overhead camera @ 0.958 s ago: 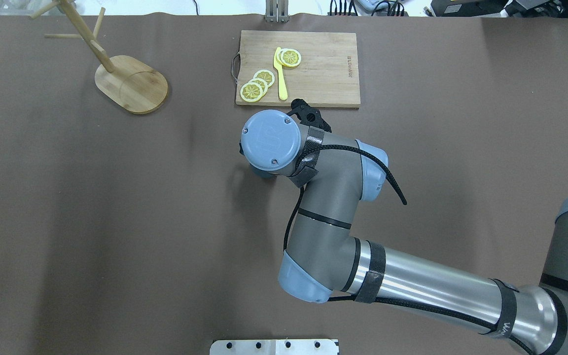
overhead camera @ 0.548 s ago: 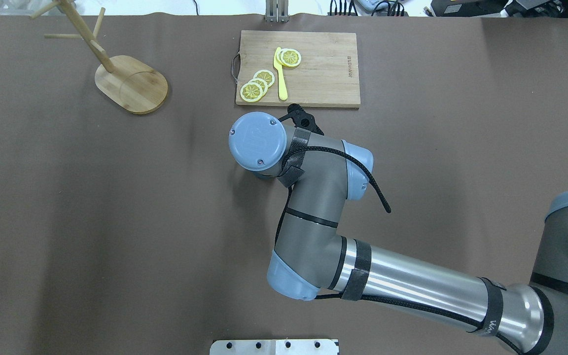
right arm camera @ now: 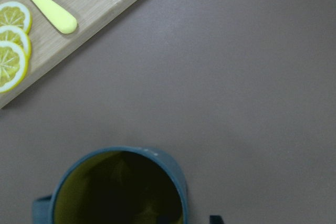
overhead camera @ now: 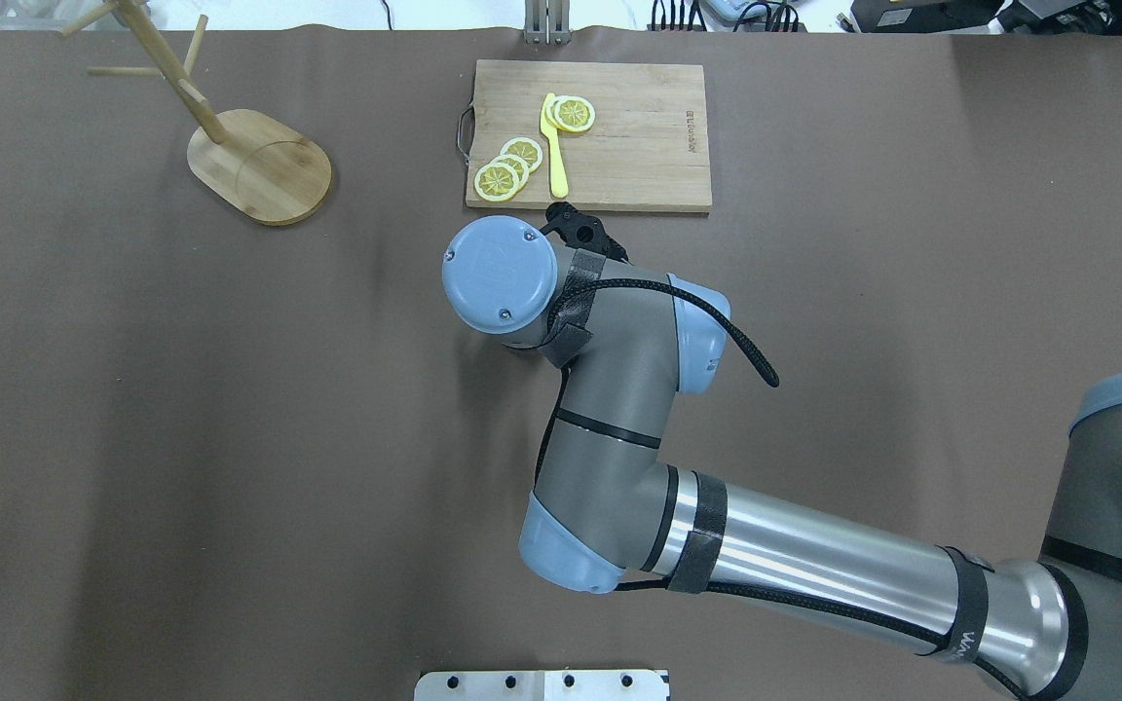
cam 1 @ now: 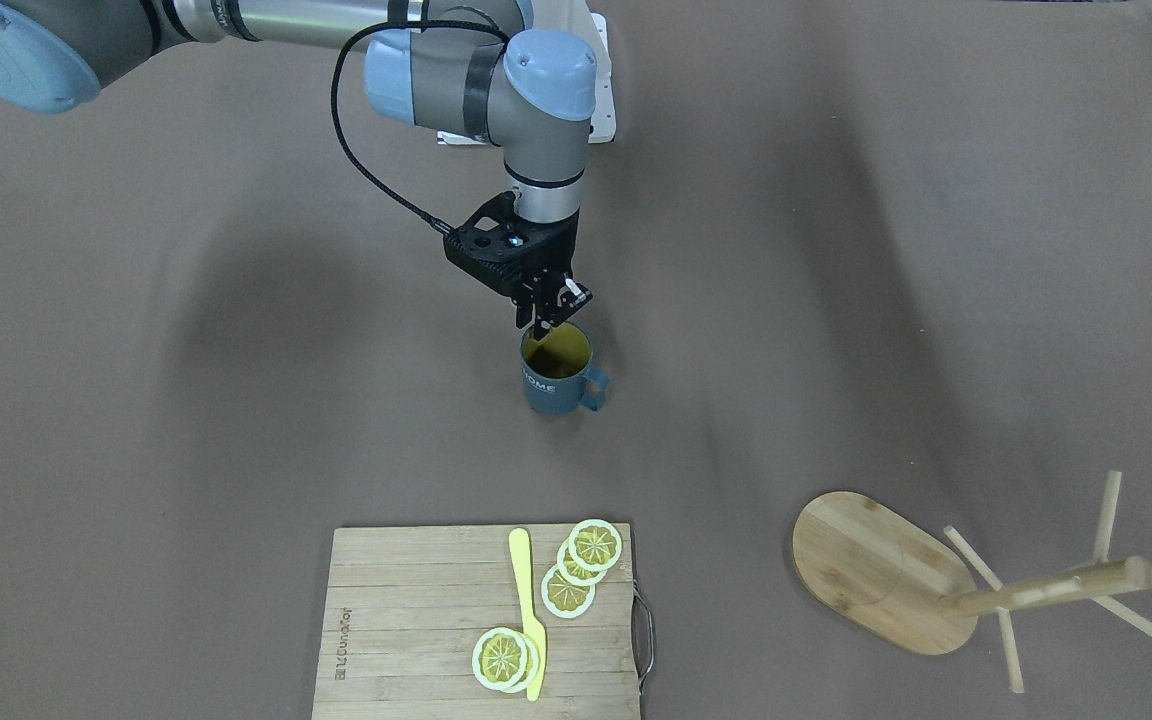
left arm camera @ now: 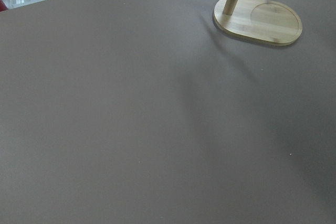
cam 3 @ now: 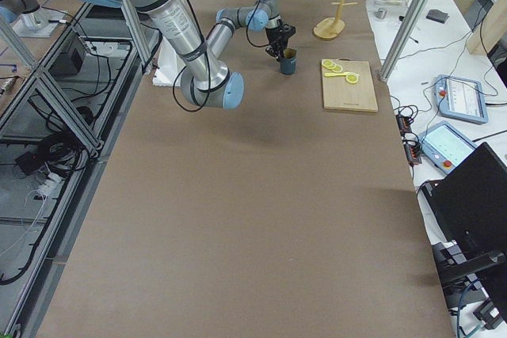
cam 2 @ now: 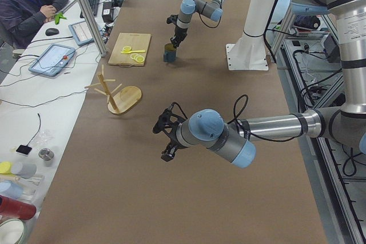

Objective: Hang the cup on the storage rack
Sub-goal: 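Lower the teal mug onto the table and open the right gripper, then withdraw the right gripper while the left arm moves in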

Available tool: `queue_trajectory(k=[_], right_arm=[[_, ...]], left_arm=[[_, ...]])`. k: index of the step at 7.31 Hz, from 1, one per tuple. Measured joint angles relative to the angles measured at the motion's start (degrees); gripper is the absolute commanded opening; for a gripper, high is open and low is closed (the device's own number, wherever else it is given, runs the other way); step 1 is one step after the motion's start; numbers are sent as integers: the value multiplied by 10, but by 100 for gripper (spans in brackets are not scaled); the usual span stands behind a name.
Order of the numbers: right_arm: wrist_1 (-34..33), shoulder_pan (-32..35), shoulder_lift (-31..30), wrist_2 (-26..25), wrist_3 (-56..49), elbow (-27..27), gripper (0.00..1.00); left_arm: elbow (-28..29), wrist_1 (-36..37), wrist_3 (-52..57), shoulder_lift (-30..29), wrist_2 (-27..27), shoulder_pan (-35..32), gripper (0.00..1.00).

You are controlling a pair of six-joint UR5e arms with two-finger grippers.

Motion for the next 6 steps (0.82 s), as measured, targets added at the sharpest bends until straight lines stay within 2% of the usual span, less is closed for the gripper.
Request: queue_trajectory(k=[3, 6], right_arm=[[-9, 30, -4, 6, -69, 31, 100], [-2, 107, -78, 71, -186, 101, 100]], left_arm=[[-1, 0, -1, -4, -1, 1, 98], [-3, -11, 1, -58, -9, 45, 97]])
